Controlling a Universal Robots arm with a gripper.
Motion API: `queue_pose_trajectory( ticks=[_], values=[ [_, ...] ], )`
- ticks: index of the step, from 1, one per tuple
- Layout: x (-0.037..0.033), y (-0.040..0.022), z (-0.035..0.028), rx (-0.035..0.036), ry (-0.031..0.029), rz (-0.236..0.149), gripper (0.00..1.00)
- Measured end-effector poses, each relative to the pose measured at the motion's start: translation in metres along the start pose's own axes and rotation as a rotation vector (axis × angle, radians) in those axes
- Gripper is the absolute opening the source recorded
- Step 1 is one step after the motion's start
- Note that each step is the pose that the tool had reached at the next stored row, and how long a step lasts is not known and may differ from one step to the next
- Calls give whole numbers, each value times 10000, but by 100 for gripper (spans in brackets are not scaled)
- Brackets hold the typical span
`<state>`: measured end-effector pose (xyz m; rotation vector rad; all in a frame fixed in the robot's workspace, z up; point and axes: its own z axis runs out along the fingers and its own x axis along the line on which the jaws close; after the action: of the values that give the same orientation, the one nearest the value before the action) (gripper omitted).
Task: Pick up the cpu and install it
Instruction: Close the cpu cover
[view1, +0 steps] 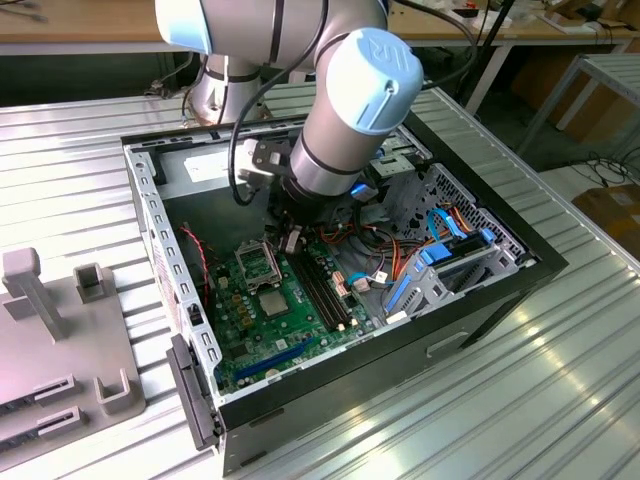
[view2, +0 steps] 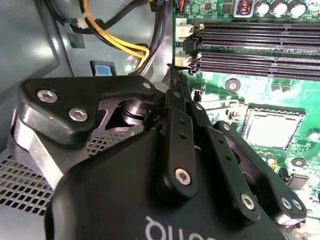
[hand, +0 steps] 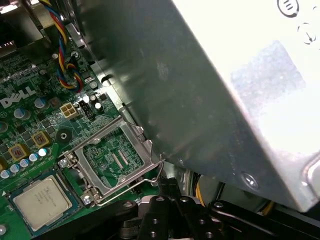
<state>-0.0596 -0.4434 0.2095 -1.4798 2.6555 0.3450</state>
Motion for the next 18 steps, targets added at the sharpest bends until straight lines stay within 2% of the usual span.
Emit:
queue_pose_trajectory(
  ticks=[3,7,8,10,11,12,14,18],
  values=[
    [-1,2,-11,51,84,4,11],
    [-2,2,-8,54,87,4,11],
    [-4,2,-6,43,72,4,11],
    [-4,3,1,-20,-32,0,11],
    [-4,2,7,-73,-115,-4,11],
    [-4,2,13,-94,-149,-6,11],
    [-1,-2,36,-114,-183,-8,11],
    [7,3,49,-115,-181,-8,11]
  ],
)
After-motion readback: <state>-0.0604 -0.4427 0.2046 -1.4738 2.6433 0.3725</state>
